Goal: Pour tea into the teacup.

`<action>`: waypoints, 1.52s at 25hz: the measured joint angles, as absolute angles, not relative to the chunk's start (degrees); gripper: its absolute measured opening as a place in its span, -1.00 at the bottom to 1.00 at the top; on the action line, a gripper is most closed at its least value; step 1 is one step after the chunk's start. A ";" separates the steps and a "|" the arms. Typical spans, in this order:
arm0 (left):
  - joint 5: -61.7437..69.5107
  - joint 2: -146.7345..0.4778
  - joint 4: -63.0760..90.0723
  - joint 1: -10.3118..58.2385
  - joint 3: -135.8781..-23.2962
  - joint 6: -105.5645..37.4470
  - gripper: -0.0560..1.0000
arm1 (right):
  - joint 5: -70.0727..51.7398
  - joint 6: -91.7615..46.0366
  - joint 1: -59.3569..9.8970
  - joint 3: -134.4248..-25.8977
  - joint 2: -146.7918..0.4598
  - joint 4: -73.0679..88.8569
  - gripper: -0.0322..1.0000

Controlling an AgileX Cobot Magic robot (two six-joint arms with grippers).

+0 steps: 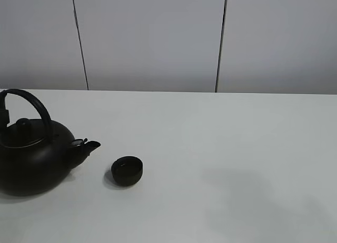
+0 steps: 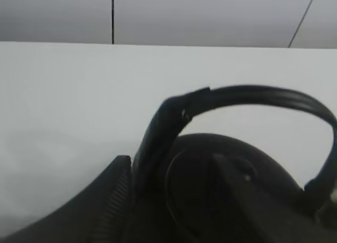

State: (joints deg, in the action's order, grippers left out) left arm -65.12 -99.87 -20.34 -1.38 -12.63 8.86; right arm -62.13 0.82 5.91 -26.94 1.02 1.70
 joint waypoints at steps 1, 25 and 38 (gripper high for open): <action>-65.12 -99.87 -20.34 -1.38 -11.83 8.86 -0.26 | -62.13 0.82 5.91 -26.94 1.02 1.70 0.02; -50.89 -94.87 -22.61 -8.74 -29.46 18.77 -0.27 | -62.05 0.82 5.91 -26.94 1.02 1.70 0.02; -5.42 -77.74 -25.07 0.80 -41.75 43.42 -0.27 | -62.05 0.82 5.91 -26.94 1.02 1.70 0.02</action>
State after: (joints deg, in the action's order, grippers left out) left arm -5.42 -77.74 -25.07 0.80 -41.75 43.42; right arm -62.05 0.82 5.91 -26.94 1.02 1.70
